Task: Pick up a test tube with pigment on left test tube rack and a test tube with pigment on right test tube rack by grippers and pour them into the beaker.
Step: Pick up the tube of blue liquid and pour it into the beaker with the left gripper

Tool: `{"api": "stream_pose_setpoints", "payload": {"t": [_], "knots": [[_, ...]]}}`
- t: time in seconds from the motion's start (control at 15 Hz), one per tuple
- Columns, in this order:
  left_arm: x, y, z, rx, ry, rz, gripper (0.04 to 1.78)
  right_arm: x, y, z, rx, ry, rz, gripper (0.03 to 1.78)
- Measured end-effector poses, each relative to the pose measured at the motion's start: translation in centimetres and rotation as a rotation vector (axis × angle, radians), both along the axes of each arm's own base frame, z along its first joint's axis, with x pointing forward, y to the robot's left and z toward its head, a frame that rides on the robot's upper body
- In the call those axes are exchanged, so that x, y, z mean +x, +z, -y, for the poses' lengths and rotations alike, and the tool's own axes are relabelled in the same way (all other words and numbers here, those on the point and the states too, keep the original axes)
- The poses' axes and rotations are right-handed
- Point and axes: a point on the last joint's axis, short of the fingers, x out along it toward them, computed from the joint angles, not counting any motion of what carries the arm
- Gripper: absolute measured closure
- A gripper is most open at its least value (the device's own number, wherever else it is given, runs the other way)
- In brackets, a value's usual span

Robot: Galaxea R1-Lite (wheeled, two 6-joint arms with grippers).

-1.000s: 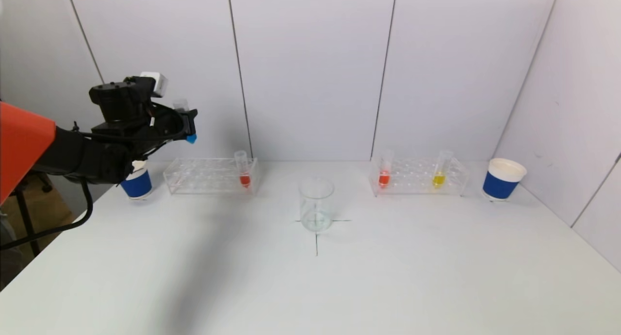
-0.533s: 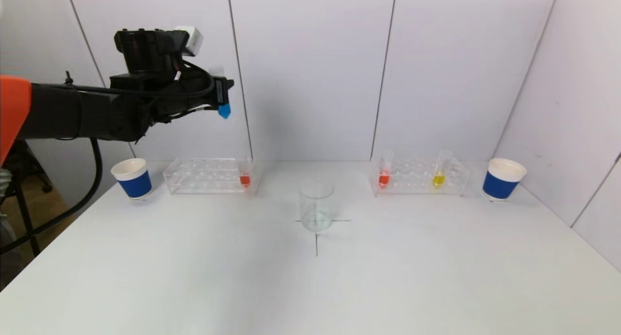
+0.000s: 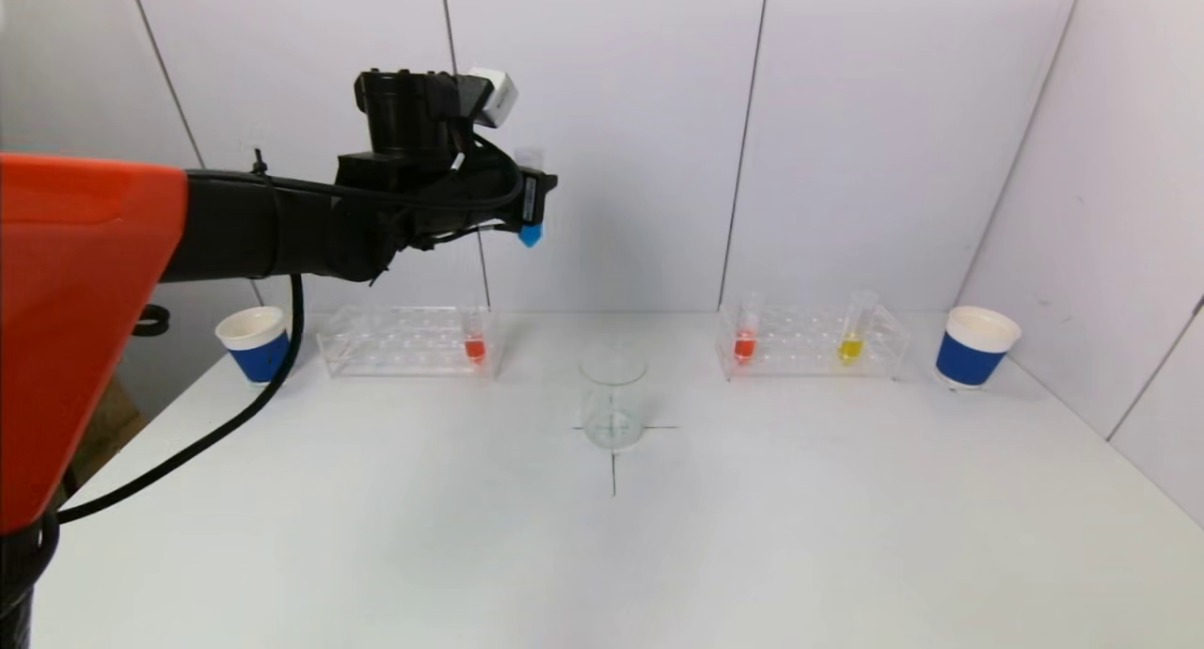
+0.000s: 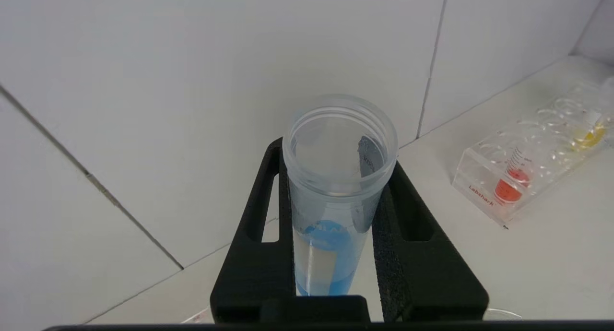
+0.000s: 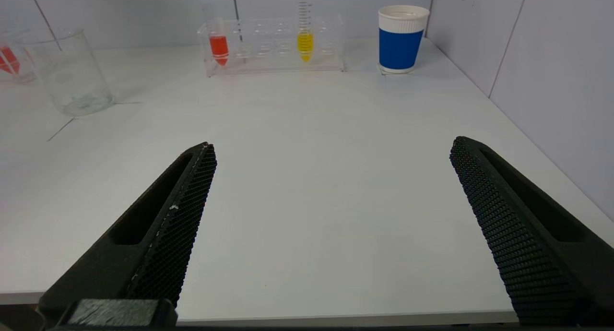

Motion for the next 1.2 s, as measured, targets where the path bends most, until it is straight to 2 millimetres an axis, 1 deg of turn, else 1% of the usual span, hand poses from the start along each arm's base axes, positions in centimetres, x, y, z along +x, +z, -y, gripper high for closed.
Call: {"api": "stream_pose_setpoints", "payload": {"t": [0.13, 0.33, 0.67, 0.93, 1.2], "knots": [[0.5, -1.1, 0.8, 0.046, -0.073, 0.005, 1.35, 0.0, 0.0, 0.0, 0.000, 0.000, 0.000, 0.04], [0.8, -2.3, 1.5, 0.080, -0.185, 0.004, 1.35, 0.0, 0.0, 0.0, 0.000, 0.000, 0.000, 0.04], [1.3, -4.1, 2.1, 0.180, -0.372, 0.057, 1.35, 0.0, 0.0, 0.0, 0.000, 0.000, 0.000, 0.04], [1.7, -5.7, 2.5, 0.288, -0.509, 0.147, 1.35, 0.0, 0.0, 0.0, 0.000, 0.000, 0.000, 0.04], [2.4, -7.9, 2.9, 0.405, -0.606, 0.249, 1.35, 0.0, 0.0, 0.0, 0.000, 0.000, 0.000, 0.04]]}}
